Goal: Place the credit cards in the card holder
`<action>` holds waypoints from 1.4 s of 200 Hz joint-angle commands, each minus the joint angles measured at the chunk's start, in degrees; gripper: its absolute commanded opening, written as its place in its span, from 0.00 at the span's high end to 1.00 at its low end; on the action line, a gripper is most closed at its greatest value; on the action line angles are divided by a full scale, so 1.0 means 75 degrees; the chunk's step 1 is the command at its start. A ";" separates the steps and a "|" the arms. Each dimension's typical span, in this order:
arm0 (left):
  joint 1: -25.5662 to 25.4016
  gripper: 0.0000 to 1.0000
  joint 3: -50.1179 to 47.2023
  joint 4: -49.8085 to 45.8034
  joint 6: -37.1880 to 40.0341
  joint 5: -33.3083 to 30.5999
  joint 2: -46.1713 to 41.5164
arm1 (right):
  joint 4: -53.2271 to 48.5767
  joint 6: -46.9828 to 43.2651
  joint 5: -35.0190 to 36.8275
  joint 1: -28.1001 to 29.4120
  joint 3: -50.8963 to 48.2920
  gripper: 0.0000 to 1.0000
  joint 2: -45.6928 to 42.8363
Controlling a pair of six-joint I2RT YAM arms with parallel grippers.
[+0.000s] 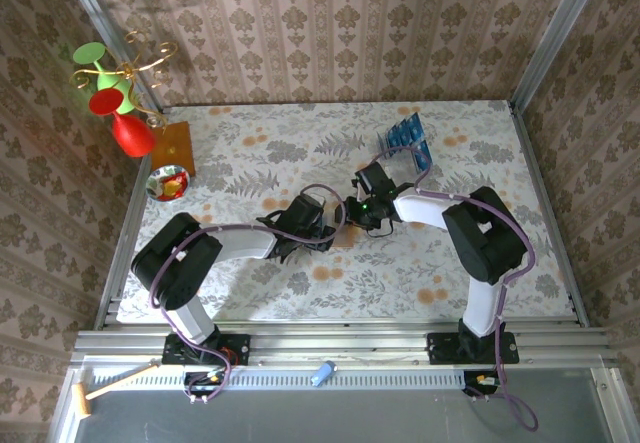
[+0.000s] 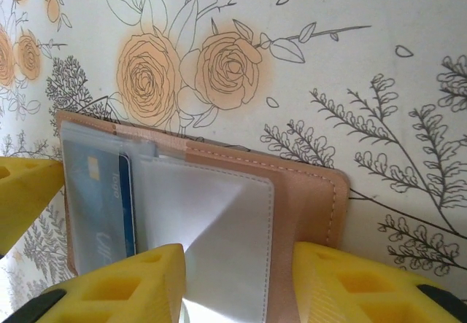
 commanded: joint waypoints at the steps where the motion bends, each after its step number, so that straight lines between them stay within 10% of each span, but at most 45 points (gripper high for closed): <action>1: -0.0063 0.06 -0.0140 -0.0027 -0.0141 0.0066 0.0193 | 0.0330 0.0335 -0.0565 0.0043 -0.0051 0.55 0.0337; 165: 0.0114 0.00 -0.0161 -0.0400 -0.0195 -0.0173 -0.1860 | 0.0916 0.0957 -0.1192 0.0099 -0.0043 0.57 -0.0077; 280: 0.1760 0.00 -0.1497 -0.0387 -0.0472 0.0347 -0.4123 | 0.0171 0.1183 -0.0859 0.1032 0.1442 0.57 0.0126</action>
